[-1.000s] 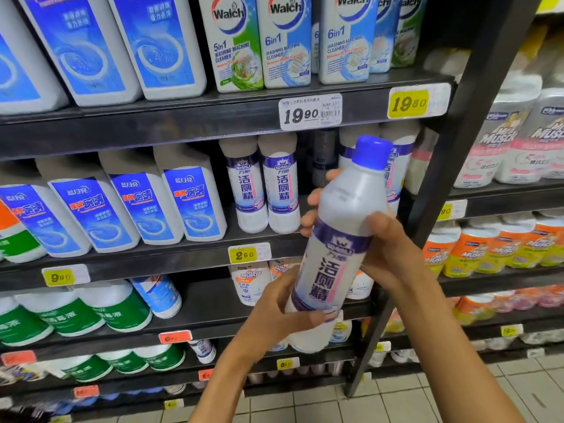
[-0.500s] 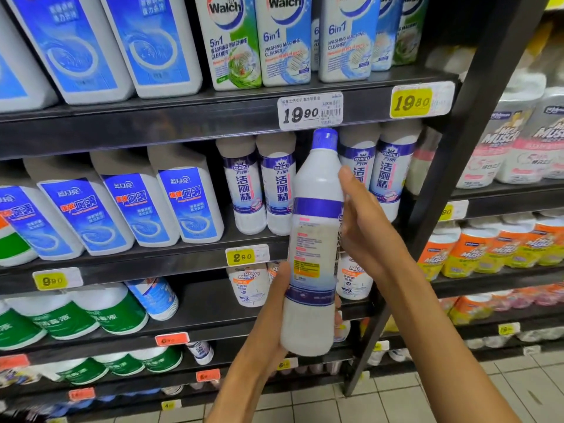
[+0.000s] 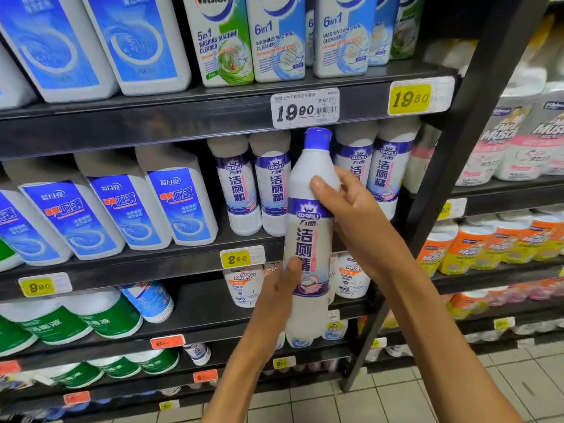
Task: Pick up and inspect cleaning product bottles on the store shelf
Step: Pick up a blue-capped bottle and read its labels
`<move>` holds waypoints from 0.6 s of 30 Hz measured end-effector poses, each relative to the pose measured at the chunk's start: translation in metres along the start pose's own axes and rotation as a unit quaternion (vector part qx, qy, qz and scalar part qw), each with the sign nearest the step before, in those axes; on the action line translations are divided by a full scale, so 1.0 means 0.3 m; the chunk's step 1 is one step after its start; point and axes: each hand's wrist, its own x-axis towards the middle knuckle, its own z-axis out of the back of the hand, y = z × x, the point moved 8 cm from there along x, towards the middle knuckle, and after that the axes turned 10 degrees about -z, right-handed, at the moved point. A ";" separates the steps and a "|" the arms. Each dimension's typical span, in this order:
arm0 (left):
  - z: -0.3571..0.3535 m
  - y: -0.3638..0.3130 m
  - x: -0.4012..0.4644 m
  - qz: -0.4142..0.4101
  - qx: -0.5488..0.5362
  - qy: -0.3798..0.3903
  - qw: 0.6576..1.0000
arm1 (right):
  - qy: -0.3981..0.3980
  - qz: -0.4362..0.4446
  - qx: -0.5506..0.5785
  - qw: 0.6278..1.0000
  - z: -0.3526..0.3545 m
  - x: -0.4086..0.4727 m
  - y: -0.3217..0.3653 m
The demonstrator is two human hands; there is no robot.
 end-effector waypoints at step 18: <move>0.012 0.040 0.181 -0.074 0.130 -0.067 0.986 | -0.094 0.048 -0.123 0.987 0.076 0.164 0.054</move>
